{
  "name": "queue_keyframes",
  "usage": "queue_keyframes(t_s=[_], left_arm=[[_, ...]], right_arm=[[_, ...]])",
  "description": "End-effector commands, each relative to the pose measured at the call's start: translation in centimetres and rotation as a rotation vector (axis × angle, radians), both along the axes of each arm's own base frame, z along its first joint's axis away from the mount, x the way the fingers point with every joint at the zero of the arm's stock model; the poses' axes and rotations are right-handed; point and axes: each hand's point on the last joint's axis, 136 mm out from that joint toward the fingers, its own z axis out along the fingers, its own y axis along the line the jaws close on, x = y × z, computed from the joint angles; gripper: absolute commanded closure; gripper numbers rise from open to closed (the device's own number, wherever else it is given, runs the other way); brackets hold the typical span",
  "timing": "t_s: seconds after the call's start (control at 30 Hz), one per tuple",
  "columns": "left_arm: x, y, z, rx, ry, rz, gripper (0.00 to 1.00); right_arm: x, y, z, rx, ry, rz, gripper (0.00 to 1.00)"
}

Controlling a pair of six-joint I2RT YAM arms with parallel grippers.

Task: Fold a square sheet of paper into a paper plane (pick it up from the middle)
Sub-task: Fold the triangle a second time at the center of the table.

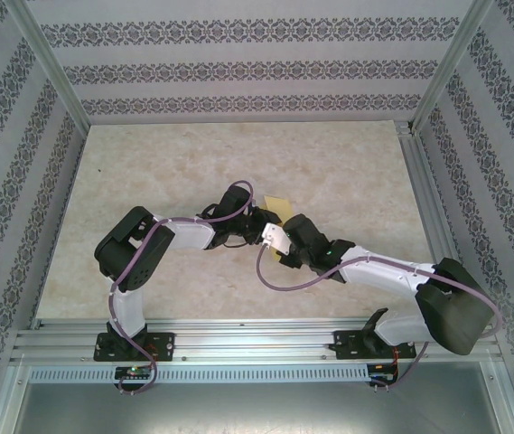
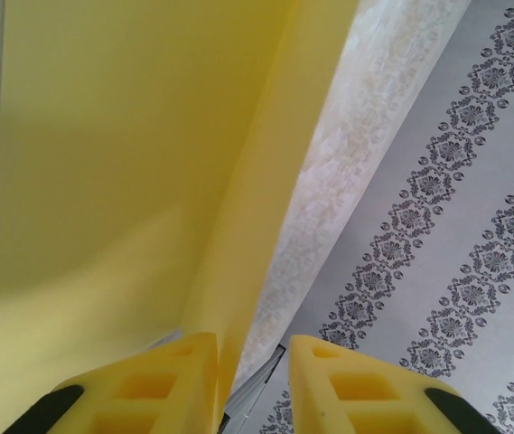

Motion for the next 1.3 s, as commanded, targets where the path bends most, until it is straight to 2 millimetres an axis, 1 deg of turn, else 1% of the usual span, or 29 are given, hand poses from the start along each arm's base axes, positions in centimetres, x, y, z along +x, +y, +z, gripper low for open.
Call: queue_keyframes(t_s=[0.0,0.03,0.17,0.23,0.3,0.4,0.5,0.7,0.77,0.9,1.03,1.13,1.2,1.27], left_arm=[[0.1,-0.8,0.9,-0.021,-0.021,-0.006,0.71],[0.1,-0.8,1.0,-0.023,-0.024,-0.007,0.71],[0.1,-0.8,0.9,-0.019,-0.022,-0.009,0.71],[0.1,-0.8,0.9,-0.019,-0.024,-0.011,0.71],[0.1,-0.7,0.9,-0.012,-0.029,-0.012,0.71],[0.2,-0.3,1.5,0.014,-0.055,-0.015,0.68],[0.4,1.1,2.0,0.085,-0.088,-0.017,0.62],[0.7,6.0,3.2,0.221,-0.147,0.018,0.46],[0.6,7.4,3.5,0.254,-0.161,0.029,0.43],[0.2,10.1,4.8,0.319,-0.210,0.047,0.36],[-0.2,12.4,5.8,0.379,-0.244,0.070,0.33],[-0.4,13.3,5.9,0.406,-0.258,0.070,0.34],[-0.4,13.4,6.0,0.413,-0.270,0.062,0.37],[-0.5,13.3,5.8,0.416,-0.271,0.046,0.39]], right_arm=[[-0.1,0.4,0.2,0.033,0.050,-0.003,0.85],[-0.2,0.5,0.1,0.036,0.060,0.002,0.89],[0.0,0.8,0.3,0.052,0.064,-0.004,0.91],[-0.1,0.9,0.5,0.059,0.072,-0.002,0.99],[0.0,0.9,0.8,0.070,0.078,-0.013,0.99],[-0.2,1.3,1.4,0.089,0.117,-0.025,0.99],[-0.3,1.8,2.1,0.128,0.169,-0.058,1.00],[-1.0,3.9,3.4,0.248,0.305,-0.123,1.00],[-0.9,4.3,3.4,0.257,0.316,-0.151,1.00],[-1.7,5.7,3.5,0.271,0.367,-0.182,0.99],[-2.0,7.2,3.5,0.381,0.431,-0.217,0.98],[-2.1,8.2,3.7,0.456,0.466,-0.221,0.98],[-1.8,8.1,3.4,0.470,0.472,-0.229,0.98],[-1.3,7.6,3.3,0.467,0.469,-0.255,0.98]])
